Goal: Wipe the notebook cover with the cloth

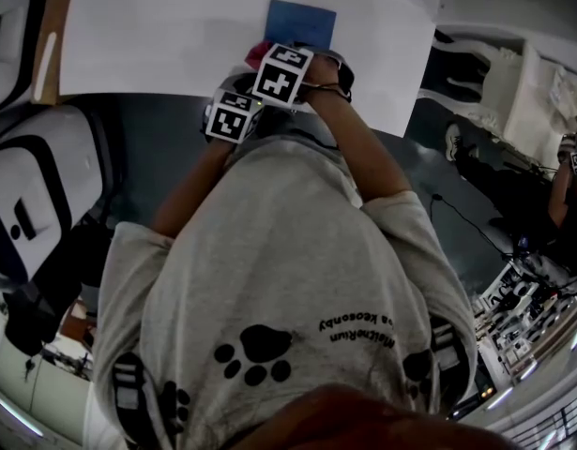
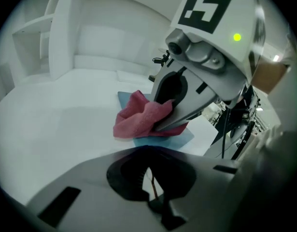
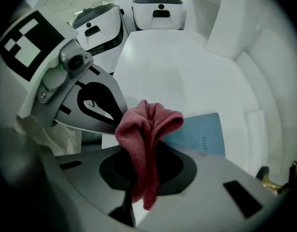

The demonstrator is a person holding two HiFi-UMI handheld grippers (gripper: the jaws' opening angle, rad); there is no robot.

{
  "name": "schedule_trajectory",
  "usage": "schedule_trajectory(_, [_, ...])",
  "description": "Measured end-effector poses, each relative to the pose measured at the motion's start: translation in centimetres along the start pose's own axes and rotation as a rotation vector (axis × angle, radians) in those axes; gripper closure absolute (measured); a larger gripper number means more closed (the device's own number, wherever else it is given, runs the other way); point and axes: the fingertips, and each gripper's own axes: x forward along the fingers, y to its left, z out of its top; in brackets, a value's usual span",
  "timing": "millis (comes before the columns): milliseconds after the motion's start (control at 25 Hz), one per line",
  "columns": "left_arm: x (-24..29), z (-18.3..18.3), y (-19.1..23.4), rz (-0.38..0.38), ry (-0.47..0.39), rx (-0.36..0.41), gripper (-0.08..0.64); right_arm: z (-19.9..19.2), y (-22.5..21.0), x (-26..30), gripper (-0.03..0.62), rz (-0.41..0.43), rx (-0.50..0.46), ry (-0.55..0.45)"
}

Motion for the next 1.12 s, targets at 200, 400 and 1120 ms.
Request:
schedule_trajectory(200, [-0.2,0.1,0.3,0.003,-0.011,-0.004,0.549,0.0,-0.1,0.2,0.518,0.001,-0.001,0.005])
schedule_trajectory(400, [-0.2,-0.1,0.2,0.003,-0.020,-0.009,0.549,-3.6,-0.1,-0.1,0.518,-0.006,0.029,0.053])
schedule_trajectory(1120, [-0.1,-0.8,0.1,0.019,-0.017,-0.018,0.549,-16.0,0.2,-1.2,0.518,-0.023,0.243,0.177])
